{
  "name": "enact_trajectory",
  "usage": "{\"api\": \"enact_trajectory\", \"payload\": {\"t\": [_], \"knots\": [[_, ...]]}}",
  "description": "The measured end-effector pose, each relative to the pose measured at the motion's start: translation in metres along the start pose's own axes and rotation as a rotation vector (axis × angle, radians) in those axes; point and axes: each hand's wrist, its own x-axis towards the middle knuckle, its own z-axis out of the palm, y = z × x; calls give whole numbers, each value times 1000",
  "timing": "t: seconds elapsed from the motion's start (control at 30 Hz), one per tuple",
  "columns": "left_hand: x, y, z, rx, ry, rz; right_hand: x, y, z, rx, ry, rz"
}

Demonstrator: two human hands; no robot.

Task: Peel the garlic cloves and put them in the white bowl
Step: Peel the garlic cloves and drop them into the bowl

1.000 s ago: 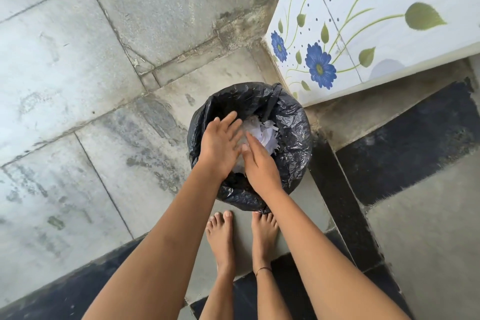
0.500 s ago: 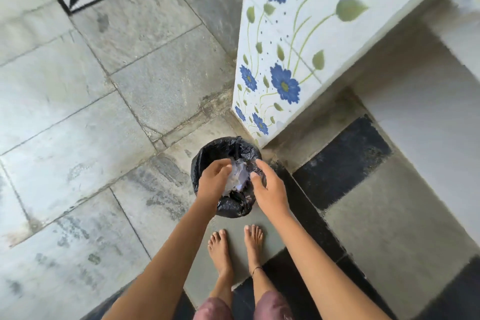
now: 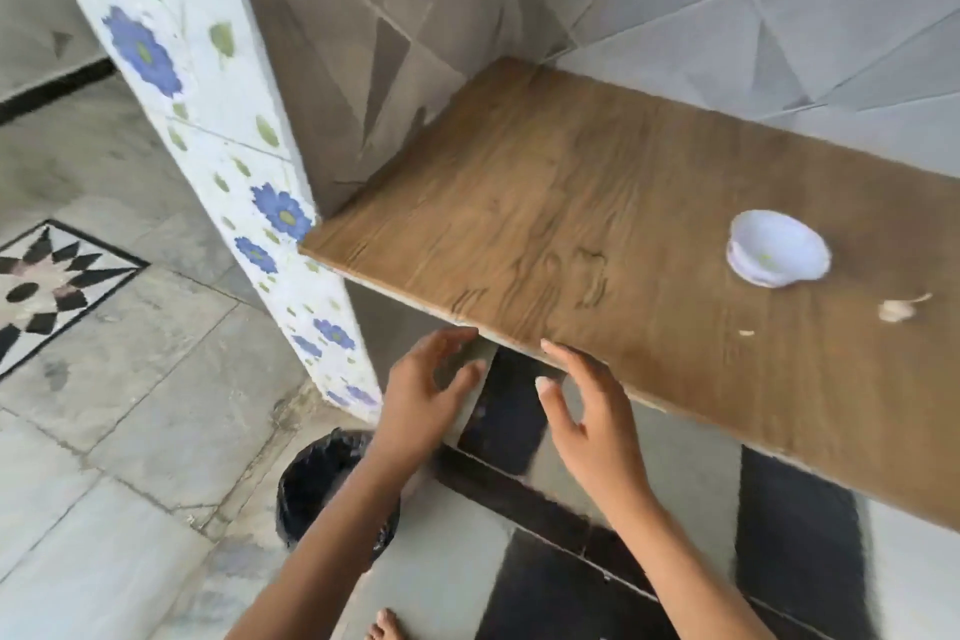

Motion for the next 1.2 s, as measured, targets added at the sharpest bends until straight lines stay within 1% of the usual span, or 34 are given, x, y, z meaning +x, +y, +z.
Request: {"api": "enact_trajectory", "payload": {"t": [0.07,0.17,0.27,0.43,0.5,0.57,0.67,0.73,0.8,0.87,0.97,1.03,1.07,1.13,1.2], "knots": [[12,32,37,26,-81,96,-1,20,-45,-41,114,-9],[27,82,112,50,-187,180,-8,65,-120,-127,224,57],[39,107,178,69,-240,192,-15,109,-176,-210,262,119],[58,118,258,271,-228,225,-17,168,-237,-370,288,169],[63,123,277,413,-230,224,-14,189,-247,-444,223,201],[67,125,288,542,-252,229,-12,207,-250,-518,115,244],[78,122,297,686,-291,277,-9,223,-251,-647,-51,325],[82,119,296,740,-330,321,-10,228,-252,-681,-101,339],[87,120,292,733,-370,357,-10,232,-251,-704,-97,353],[92,129,286,598,-361,352,-11,234,-249,-718,-73,341],[111,159,282,338,-220,354,-12,236,-248,-708,-85,352],[134,176,288,273,-162,389,-13,233,-248,-692,-80,353],[147,181,292,292,-164,397,-14,233,-247,-689,-80,355],[170,188,302,420,-253,356,-14,232,-248,-684,-82,367],[186,188,314,668,-391,315,-14,231,-249,-690,-79,377]]}}
